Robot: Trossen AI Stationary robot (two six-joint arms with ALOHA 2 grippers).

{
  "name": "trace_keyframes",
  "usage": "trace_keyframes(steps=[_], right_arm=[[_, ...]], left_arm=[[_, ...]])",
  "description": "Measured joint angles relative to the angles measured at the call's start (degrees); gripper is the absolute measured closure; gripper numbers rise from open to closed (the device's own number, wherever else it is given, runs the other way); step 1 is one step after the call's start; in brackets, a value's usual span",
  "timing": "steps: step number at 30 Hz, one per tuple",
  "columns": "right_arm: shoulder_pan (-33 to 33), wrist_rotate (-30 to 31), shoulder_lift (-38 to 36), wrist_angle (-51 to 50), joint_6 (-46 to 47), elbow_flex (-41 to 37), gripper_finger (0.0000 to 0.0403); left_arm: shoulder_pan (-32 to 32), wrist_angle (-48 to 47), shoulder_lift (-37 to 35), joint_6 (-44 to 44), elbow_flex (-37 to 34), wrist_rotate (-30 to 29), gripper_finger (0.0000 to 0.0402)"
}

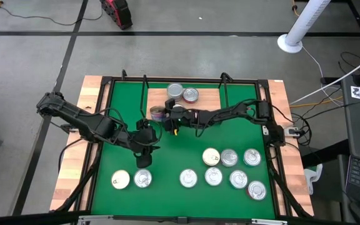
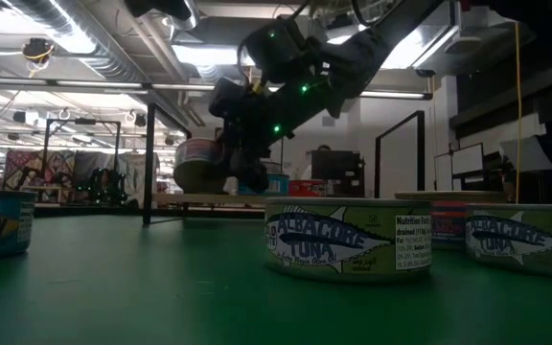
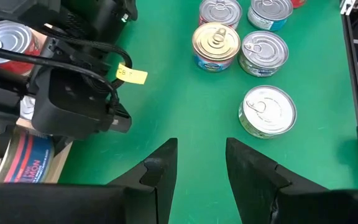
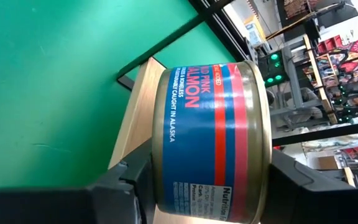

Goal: Stack canned seafood by type on shelf
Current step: Put the blue pink tuna can on the shelf

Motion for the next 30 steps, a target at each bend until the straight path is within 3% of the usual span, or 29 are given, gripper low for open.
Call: trace_keyframes(steps=[10,21,30], right_arm=[[-1.79,0.05,0.00,-0.12,0.51,-0.02,0.0206],[-2.25,0.47,0.00,-0.12,2.23,-0.02,0.0100],[-2.23,0.45,0.00,-0.19,2.23,-0.02,0.0086]], left_arm=[[0.00,0.07,0.00,-0.17,0.00,0.02,0.0270],[0.00,0.10,0.02,-0.28,0.00,0.02,0.0270],[0.00,0.10,0.02,-0.28,0.00,0.02,0.0270]])
